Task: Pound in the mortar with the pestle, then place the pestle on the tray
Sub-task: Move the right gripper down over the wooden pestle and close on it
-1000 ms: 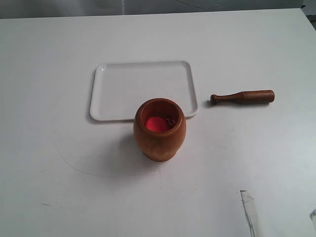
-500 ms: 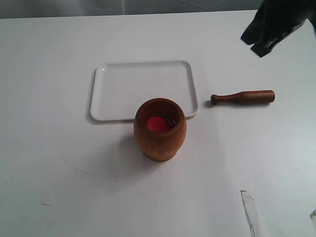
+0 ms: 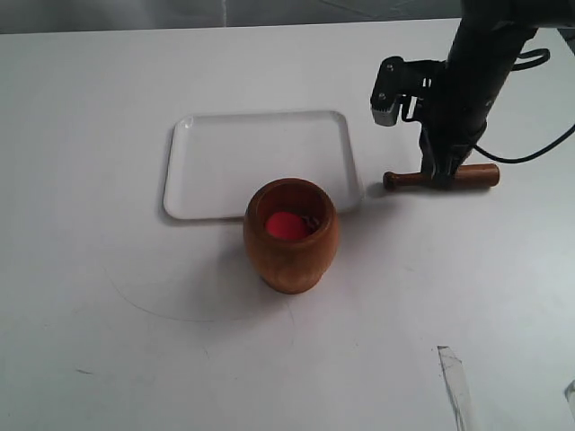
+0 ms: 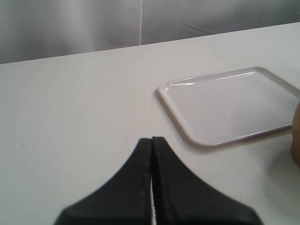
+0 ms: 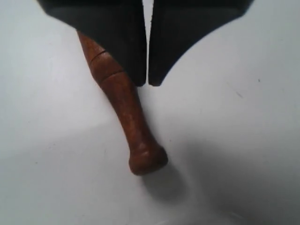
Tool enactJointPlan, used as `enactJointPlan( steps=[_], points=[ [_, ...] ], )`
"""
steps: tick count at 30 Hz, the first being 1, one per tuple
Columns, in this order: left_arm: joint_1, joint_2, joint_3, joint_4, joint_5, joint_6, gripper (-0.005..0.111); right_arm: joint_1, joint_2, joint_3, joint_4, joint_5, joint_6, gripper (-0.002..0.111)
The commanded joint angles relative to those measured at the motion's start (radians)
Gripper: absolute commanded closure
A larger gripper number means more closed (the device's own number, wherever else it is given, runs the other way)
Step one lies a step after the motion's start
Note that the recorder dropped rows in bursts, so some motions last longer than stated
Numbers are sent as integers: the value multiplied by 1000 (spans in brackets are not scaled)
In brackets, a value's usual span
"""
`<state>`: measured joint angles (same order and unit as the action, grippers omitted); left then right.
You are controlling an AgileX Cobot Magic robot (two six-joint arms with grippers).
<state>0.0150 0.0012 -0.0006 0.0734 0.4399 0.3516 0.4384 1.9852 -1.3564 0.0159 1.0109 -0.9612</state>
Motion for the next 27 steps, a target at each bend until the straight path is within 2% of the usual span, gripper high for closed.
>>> enactJointPlan(
  steps=[1, 6, 8, 13, 17, 27],
  points=[
    [-8, -1, 1, -7, -3, -8, 107, 5, 12, -7, -34, 26, -11, 92],
    [-8, -1, 1, -7, -3, -8, 107, 5, 12, -7, -27, -29, -11, 63],
    [-8, -1, 1, -7, -3, -8, 107, 5, 12, -7, -24, -70, -11, 58],
    [-8, -1, 1, -7, -3, -8, 107, 5, 12, -7, -2, -126, -76, 56],
    [-8, -1, 1, -7, -3, -8, 107, 5, 23, -7, 106, -126, -172, 56],
    [-8, -1, 1, -7, -3, -8, 107, 5, 104, -7, 71, -144, -183, 56]
  ],
)
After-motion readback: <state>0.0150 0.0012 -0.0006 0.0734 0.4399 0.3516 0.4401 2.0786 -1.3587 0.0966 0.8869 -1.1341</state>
